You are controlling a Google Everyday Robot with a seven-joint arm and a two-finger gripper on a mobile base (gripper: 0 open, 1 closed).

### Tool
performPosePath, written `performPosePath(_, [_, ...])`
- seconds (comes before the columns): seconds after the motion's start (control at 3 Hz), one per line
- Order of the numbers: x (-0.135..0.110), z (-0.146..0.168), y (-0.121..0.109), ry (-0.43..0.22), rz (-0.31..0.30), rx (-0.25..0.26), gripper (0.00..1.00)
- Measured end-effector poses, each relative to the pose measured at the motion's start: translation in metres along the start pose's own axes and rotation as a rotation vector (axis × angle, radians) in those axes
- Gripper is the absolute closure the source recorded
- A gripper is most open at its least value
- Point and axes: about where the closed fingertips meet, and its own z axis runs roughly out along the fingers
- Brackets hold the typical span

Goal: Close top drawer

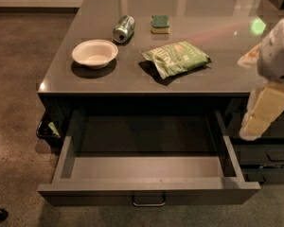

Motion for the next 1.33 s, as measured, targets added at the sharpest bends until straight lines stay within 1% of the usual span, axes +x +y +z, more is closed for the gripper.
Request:
performPosePath(0.33, [0.012, 0.045, 0.033, -0.035, 0.038, -0.103, 0.00])
performPosePath(0.67, [0.012, 0.045, 0.033, -0.035, 0.038, -0.103, 0.00])
performPosePath(1.0, [0.013, 0.062, 0.046, -0.062, 0.045, -0.148, 0.00])
performPosePath(1.33, [0.014, 0.102, 0.078, -0.141, 0.072, -0.241, 0.00])
